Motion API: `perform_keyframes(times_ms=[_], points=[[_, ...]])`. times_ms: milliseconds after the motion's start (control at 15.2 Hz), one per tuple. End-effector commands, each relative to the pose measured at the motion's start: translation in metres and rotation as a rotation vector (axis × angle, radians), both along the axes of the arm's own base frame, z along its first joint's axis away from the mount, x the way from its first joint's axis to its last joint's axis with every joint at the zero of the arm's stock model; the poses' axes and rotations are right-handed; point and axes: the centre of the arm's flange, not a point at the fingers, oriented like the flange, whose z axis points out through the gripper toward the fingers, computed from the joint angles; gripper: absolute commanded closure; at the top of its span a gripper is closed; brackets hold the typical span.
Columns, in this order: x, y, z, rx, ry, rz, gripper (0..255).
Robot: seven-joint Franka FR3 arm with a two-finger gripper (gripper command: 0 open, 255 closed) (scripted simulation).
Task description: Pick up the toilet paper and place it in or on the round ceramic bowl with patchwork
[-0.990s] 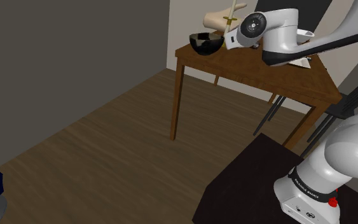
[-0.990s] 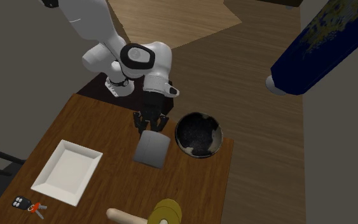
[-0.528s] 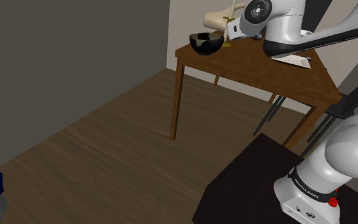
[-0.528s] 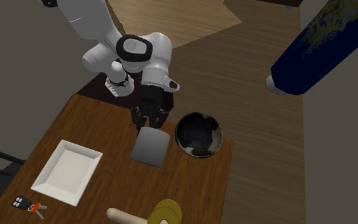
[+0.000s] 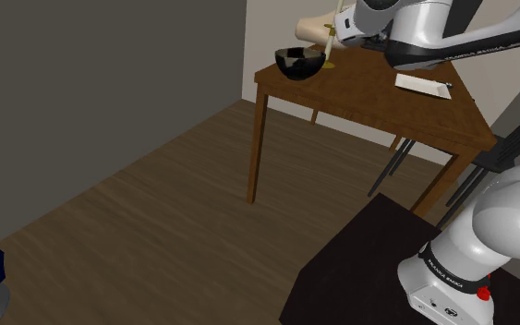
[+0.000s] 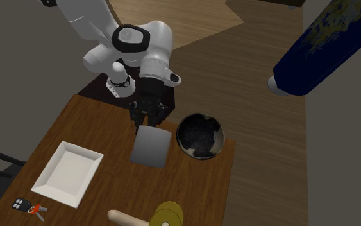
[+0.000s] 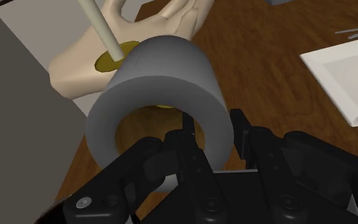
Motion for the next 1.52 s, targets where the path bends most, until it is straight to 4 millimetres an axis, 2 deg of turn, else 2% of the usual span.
perform_keyframes(times_ms=[0,396,1254,1452], points=[[-0.001,0.001,0.010,0.000,0.000,0.000,255],[-0.001,0.001,0.039,0.000,0.000,0.000,255],[0.096,0.147,0.026,0.000,0.000,0.000,255],[0.096,0.147,0.010,0.000,0.000,0.000,255]])
